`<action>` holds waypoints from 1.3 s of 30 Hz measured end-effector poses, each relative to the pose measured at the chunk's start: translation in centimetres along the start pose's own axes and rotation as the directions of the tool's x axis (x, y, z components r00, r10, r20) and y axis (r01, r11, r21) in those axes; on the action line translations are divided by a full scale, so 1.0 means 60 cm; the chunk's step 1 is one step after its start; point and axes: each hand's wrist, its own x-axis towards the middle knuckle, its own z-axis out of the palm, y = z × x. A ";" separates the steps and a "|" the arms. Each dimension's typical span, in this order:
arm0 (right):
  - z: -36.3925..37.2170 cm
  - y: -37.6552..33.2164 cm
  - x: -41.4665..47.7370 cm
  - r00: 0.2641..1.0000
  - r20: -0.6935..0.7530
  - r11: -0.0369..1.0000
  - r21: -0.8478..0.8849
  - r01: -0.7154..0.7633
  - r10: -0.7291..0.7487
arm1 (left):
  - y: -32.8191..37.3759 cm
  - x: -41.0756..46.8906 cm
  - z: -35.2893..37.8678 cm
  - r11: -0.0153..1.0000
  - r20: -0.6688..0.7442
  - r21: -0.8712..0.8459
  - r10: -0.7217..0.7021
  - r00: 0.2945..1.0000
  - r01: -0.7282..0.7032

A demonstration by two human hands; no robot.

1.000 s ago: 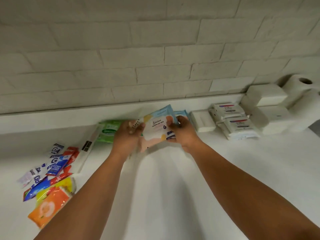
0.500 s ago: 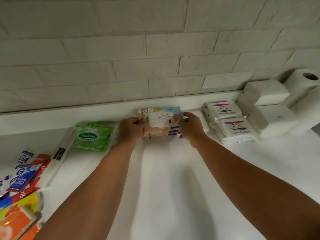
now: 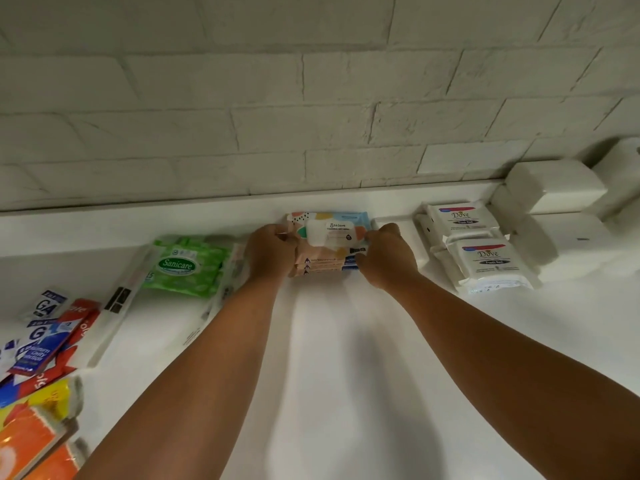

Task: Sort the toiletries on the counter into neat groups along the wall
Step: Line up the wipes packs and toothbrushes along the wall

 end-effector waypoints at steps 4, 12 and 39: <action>0.000 -0.023 -0.016 0.988 -0.152 0.998 -0.059 0.033 -0.042 | -0.028 0.013 -0.038 0.983 -0.049 0.130 0.134 0.990 -0.127; 0.049 -0.138 -0.066 0.817 -0.231 0.774 0.266 0.575 -0.528 | -0.137 0.089 -0.160 0.675 0.151 0.712 0.120 0.981 -0.193; 0.277 -0.422 -0.322 0.902 0.201 0.912 0.237 0.334 -0.382 | -0.358 -0.052 -0.424 0.773 0.280 0.577 0.117 0.953 -0.264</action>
